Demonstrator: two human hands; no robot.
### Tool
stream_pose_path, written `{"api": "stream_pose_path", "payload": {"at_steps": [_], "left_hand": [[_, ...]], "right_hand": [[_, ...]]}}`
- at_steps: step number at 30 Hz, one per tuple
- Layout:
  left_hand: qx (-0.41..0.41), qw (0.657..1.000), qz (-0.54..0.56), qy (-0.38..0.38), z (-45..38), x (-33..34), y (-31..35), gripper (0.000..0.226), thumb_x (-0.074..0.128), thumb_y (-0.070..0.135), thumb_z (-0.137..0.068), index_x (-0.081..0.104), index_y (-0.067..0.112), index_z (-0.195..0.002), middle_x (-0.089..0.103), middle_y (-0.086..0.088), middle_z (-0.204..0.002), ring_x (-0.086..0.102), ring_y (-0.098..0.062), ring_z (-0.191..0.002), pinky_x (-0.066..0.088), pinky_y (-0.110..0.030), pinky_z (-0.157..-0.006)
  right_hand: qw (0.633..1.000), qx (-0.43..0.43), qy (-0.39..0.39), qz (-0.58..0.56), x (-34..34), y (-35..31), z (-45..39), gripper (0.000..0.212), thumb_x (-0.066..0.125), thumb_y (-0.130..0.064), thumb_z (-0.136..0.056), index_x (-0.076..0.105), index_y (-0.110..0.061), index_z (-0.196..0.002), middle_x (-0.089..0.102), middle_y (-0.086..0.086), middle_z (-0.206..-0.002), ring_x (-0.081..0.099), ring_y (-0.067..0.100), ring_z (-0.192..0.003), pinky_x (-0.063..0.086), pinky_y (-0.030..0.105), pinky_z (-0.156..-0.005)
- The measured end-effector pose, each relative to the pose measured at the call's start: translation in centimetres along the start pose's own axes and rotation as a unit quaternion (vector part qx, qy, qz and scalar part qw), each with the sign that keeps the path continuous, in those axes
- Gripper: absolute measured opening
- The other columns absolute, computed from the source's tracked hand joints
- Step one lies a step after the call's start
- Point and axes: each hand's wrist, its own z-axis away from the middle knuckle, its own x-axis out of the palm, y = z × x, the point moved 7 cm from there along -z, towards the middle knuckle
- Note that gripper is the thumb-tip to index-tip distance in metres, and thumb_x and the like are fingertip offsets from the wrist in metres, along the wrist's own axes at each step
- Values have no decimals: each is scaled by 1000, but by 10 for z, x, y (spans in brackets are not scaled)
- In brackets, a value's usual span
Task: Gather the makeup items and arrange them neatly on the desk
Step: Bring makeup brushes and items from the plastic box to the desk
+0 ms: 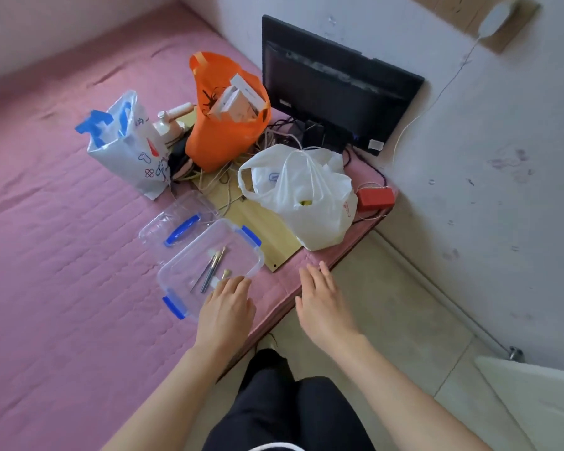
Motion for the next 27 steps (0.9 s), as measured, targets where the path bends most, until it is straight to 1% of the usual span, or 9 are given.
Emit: {"api": "stream_pose_path", "payload": {"at_steps": [3,5,9,12,14,17,20,23,27], "left_hand": [[-43,999,2,-11,-13,6,-22,29,54,15,-90,61,14,-119,59,1,-127,51,-20,-120,47,-34,-94],[-76,997,14,-15,-19,11,-37,28,52,14,-90,61,15,-117,60,2,-123,53,-20,-115,48,-34,-89],[-138,990,42,-9,-32,17,-61,34,51,15,-91,59,17,-124,59,4,-126,52,-18,-115,50,-33,-86],[-217,971,100,-23,-41,25,-85,30,47,14,-91,58,15,-120,58,2,-123,53,-20,-107,50,-35,-75],[-268,954,133,-37,-46,31,-102,35,44,14,-93,55,14,-126,55,-1,-128,55,-22,-106,50,-36,-79],[-312,937,150,-45,-55,42,-125,38,42,14,-94,52,13,-131,53,-2,-131,57,-23,-106,50,-36,-85],[-336,927,157,-46,-67,60,-145,37,43,15,-94,53,13,-129,54,-3,-130,57,-22,-105,50,-36,-86],[-354,922,153,-39,-79,85,-168,37,42,15,-94,53,15,-129,54,-1,-129,54,-21,-108,50,-35,-82],[-365,918,146,-43,-98,126,-199,36,41,15,-95,52,16,-129,54,0,-127,52,-21,-111,51,-38,-84]], "right_hand": [[999,-34,-25,17,7,-12,-32,55,36,-24,-101,18,-4,-148,19,13,-156,2,30,-147,7,42,-121],[997,-57,-43,15,11,-20,-53,56,38,-24,-100,18,-5,-148,18,12,-156,1,30,-147,5,42,-121],[992,-109,-62,26,17,-33,-92,56,41,-21,-99,18,-6,-148,17,10,-157,1,30,-147,7,41,-118],[982,-166,-77,45,22,-44,-122,54,41,-15,-98,20,-5,-147,20,13,-156,3,31,-147,12,42,-118],[973,-204,-92,61,28,-52,-140,57,42,-10,-96,18,-4,-147,20,14,-156,3,32,-147,13,41,-119],[957,-253,-114,82,45,-63,-166,61,46,-8,-95,16,-5,-148,21,13,-155,4,32,-147,12,39,-120],[942,-295,-125,99,72,-73,-188,60,46,-11,-95,18,-5,-148,23,12,-154,6,31,-147,13,39,-120],[926,-338,-132,108,105,-84,-208,58,46,-7,-93,22,-5,-146,25,12,-153,6,30,-147,12,39,-119],[903,-380,-156,126,159,-97,-234,51,45,-6,-93,29,-4,-141,30,14,-150,9,31,-147,15,38,-118]]}}
